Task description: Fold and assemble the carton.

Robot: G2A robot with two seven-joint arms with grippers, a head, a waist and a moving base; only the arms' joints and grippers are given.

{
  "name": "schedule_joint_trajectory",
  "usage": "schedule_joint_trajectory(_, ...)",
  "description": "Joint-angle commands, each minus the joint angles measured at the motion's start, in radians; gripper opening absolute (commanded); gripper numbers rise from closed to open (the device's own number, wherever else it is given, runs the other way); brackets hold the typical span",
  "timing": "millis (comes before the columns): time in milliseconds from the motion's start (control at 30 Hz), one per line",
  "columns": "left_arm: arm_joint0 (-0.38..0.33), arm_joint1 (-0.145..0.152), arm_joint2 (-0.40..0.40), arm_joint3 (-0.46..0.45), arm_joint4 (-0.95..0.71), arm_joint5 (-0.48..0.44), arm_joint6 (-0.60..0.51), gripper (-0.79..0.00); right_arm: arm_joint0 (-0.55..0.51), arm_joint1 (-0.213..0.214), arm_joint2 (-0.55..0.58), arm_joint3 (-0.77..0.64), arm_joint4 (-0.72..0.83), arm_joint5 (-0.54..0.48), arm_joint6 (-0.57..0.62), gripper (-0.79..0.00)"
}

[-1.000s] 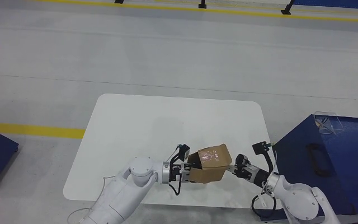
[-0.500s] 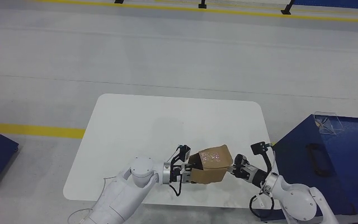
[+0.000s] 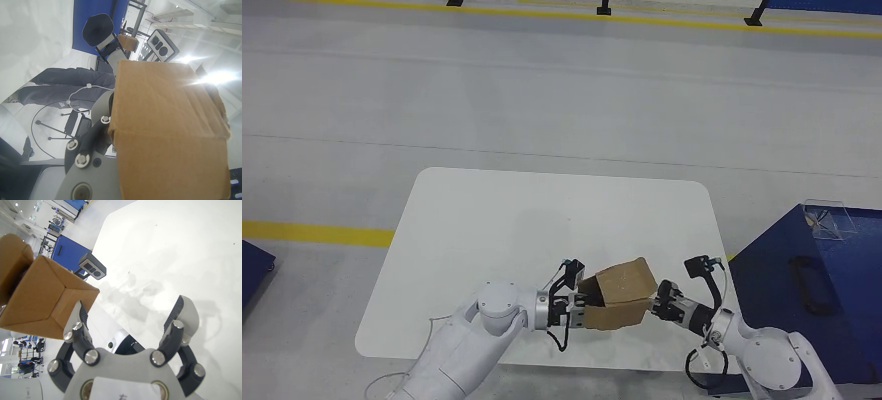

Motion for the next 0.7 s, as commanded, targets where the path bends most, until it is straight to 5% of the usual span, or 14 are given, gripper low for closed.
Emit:
schedule_joint_trajectory(0, -0.002, -0.001, 0.002, -0.002, -0.001, 0.001, 0.002, -0.785, -0.003, 0.001, 0.006, -0.005, -0.001, -0.001, -0.009, 0.0)
schedule_joint_trajectory(433, -0.008, -0.007, 0.008, 0.002, -0.006, -0.004, 0.014, -0.785, -0.009, 0.005, 0.032, 0.01, 0.038, -0.017, -0.038, 0.0)
schedule_joint_trajectory(667, -0.011, -0.009, 0.007, 0.008, -0.008, -0.012, 0.016, -0.785, -0.098, 0.009, 0.222, -0.004, 0.099, -0.049, -0.182, 0.0)
